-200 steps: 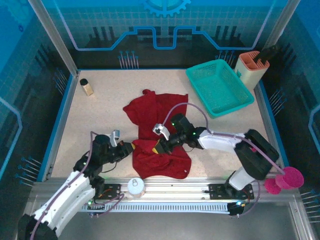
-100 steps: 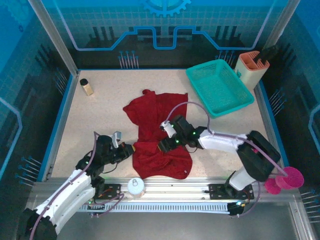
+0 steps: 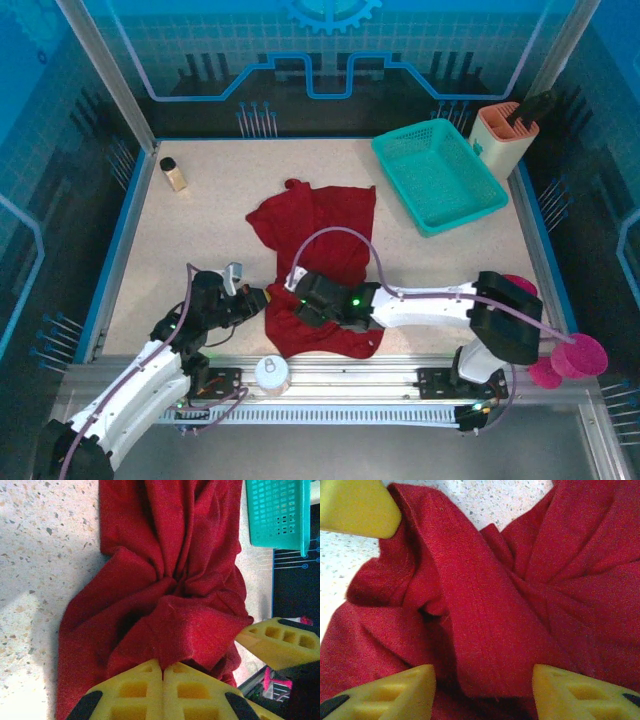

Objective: Fold the inside-out t-shirt

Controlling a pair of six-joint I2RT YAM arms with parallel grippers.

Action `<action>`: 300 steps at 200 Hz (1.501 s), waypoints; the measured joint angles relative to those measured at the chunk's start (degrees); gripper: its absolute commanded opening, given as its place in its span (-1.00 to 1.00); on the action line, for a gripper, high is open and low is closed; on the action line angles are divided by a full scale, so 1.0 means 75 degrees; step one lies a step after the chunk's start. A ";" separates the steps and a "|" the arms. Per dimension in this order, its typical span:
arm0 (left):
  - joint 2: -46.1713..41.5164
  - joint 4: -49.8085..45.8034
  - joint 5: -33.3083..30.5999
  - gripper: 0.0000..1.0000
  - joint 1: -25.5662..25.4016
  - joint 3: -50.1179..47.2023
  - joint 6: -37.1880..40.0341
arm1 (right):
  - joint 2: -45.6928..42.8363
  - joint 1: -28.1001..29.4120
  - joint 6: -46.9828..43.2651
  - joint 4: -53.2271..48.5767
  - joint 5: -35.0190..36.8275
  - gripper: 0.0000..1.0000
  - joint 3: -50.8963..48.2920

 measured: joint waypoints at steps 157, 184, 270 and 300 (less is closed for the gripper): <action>0.0918 -0.0172 -0.0557 -1.00 0.0000 0.1084 0.0924 | -0.0539 -0.2818 0.0997 -0.1638 -0.7356 -0.95 0.1317; 0.0918 -0.0154 -0.0746 -1.00 0.0000 0.1169 0.1070 | 0.0114 -0.2943 0.0629 -0.2789 -0.6117 -0.66 0.1734; 0.0466 -0.0184 -0.0673 -1.00 0.0000 0.1113 0.1035 | -0.0437 -0.2151 0.1180 -0.3238 -0.3107 0.11 0.0871; 0.0294 -0.0213 -0.0659 -1.00 0.0000 0.1107 0.1035 | -0.1116 -0.2148 0.2853 -0.2465 -0.3497 0.17 0.0181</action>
